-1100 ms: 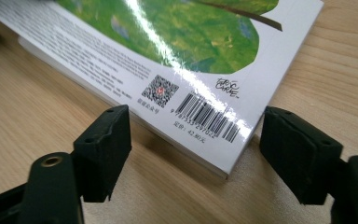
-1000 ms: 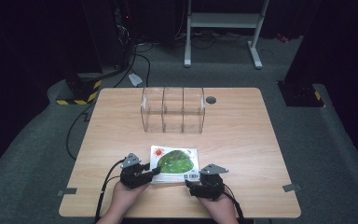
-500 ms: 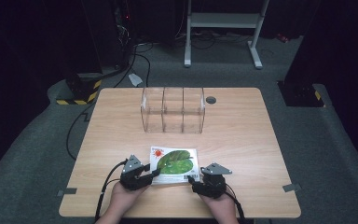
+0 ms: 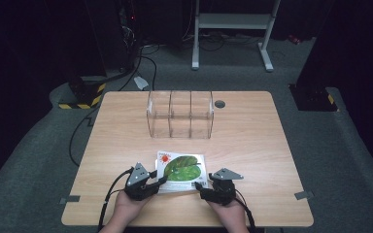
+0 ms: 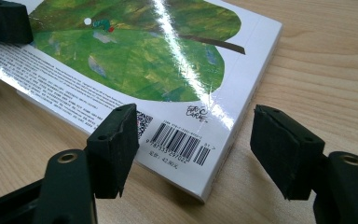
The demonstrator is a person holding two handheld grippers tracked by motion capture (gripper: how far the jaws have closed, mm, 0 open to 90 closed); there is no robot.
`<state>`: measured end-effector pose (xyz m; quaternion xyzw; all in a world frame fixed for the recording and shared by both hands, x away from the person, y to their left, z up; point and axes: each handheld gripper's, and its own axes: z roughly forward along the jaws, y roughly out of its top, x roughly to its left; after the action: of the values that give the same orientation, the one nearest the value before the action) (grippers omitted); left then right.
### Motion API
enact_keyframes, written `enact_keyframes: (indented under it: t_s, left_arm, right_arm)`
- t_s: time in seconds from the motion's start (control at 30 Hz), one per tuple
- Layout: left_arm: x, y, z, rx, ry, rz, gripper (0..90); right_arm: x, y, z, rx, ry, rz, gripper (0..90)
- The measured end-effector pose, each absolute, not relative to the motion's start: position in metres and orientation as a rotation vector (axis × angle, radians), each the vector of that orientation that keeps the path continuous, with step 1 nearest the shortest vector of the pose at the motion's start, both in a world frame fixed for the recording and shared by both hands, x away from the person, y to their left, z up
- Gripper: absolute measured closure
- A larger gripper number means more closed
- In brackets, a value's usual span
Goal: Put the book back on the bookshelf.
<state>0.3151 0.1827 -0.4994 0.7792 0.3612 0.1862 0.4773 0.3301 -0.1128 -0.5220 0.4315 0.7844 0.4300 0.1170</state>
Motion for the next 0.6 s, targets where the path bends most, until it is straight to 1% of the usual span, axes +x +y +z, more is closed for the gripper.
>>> enact_keyframes:
  t_s: [0.33,0.6]
  left_arm:
    - [0.307,0.179,-0.492,1.916,0.788,0.533,64.6]
    - [0.304,0.177,-0.49,1.912,0.746,0.563,65.6]
  right_arm:
    - [0.339,-0.114,-0.521,1.322,2.29,1.303,26.9]
    - [0.351,-0.114,-0.521,1.398,2.302,1.326,22.0]
